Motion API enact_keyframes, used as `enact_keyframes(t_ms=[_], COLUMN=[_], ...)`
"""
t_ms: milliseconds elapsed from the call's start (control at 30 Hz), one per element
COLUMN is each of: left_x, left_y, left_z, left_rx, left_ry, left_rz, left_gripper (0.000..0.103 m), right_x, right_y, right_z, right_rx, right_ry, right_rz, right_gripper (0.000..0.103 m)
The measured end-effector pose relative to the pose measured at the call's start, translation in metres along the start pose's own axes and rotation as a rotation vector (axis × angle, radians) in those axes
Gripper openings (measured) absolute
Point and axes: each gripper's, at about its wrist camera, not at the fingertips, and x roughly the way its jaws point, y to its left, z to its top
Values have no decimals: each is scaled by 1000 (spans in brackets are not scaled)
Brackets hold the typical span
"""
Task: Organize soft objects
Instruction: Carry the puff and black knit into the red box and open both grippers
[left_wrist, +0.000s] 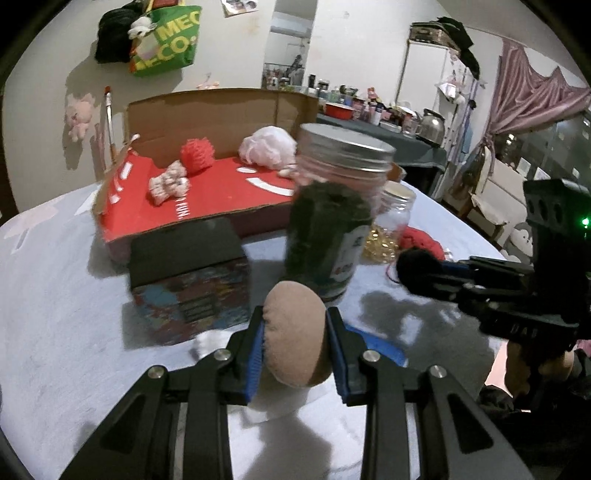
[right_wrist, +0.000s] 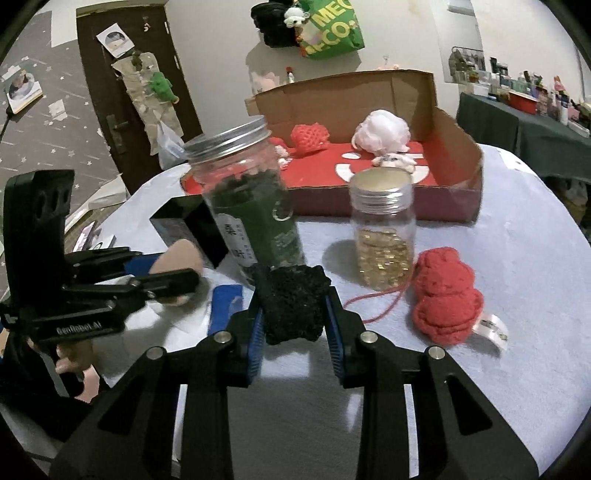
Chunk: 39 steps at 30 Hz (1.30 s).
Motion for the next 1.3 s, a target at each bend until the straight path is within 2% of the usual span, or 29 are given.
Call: enact_keyframes(t_ms=[533, 767, 1000, 1300], left_x=[-35, -28, -9, -6], left_y=[78, 103, 115, 119], left_z=[-4, 2, 13, 40], left_rx=[-130, -87, 5, 89], left_ry=[7, 35, 66, 66], left_rz=[138, 178, 165, 119], left_gripper=[33, 33, 33, 33], right_x=[-28, -24, -6, 9], right_y=[-46, -59, -60, -56], right_z=[10, 25, 42, 67], right_rx=[16, -75, -219, -340], right_ry=[13, 38, 85, 113], right_rz=[-127, -199, -264, -265], right_gripper=[28, 29, 28, 28])
